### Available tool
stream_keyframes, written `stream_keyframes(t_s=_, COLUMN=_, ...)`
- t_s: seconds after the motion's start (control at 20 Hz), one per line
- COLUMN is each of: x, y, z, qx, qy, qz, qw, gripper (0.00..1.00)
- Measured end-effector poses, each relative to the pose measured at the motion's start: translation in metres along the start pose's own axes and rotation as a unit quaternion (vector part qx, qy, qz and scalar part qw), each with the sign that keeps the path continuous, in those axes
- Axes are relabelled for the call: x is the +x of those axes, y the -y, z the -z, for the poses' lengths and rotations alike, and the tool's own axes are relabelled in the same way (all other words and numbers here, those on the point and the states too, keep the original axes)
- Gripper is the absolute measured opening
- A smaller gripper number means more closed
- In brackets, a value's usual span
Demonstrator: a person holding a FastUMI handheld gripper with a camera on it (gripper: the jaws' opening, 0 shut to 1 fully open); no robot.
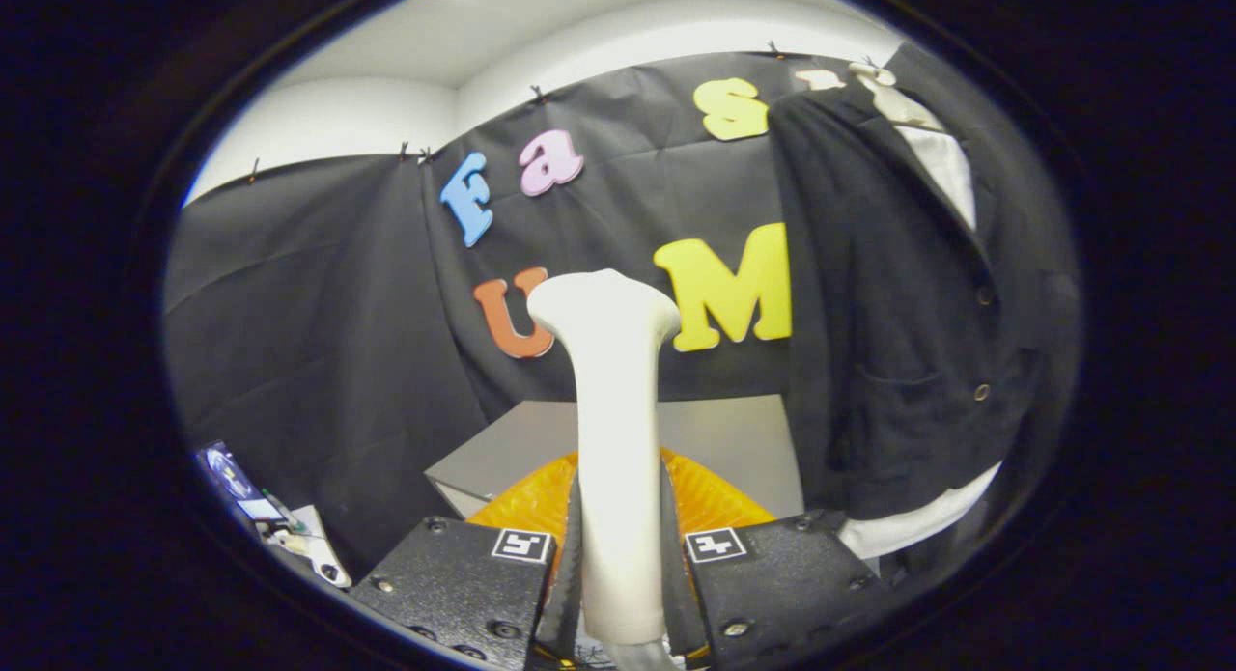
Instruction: Iron the clothes twice with a garment steamer, once on the left side and once on the right side.
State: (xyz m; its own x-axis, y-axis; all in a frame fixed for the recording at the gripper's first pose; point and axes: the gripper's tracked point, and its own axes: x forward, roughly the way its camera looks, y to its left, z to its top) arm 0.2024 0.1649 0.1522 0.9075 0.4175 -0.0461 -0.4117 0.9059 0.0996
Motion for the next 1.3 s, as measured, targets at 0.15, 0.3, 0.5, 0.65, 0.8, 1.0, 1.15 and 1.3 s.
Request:
stream_keyframes(t_s=0.15, x=-0.04, y=0.045, z=-0.019, qx=0.007, qy=0.033, qz=0.052, qw=0.998, gripper=0.37)
stream_keyframes(t_s=0.3, x=-0.076, y=0.086, z=-0.033, qx=0.01, qy=0.053, qz=0.101, qw=0.993, gripper=0.37)
stream_keyframes(t_s=0.5, x=-0.107, y=0.134, z=-0.055, qx=0.013, qy=0.072, qz=0.15, qw=0.986, gripper=0.37)
stream_keyframes(t_s=0.65, x=-0.115, y=0.16, z=-0.076, qx=0.016, qy=0.086, qz=0.165, qw=0.982, gripper=0.37)
stream_keyframes(t_s=0.8, x=-0.106, y=0.18, z=-0.1, qx=0.017, qy=0.092, qz=0.168, qw=0.981, gripper=0.37)
stream_keyframes(t_s=1.0, x=-0.081, y=0.198, z=-0.134, qx=-0.001, qy=0.102, qz=0.164, qw=0.981, gripper=0.37)
stream_keyframes(t_s=1.15, x=-0.062, y=0.205, z=-0.156, qx=-0.012, qy=0.114, qz=0.16, qw=0.98, gripper=0.37)
stream_keyframes(t_s=1.3, x=-0.045, y=0.215, z=-0.166, qx=-0.023, qy=0.113, qz=0.164, qw=0.98, gripper=0.37)
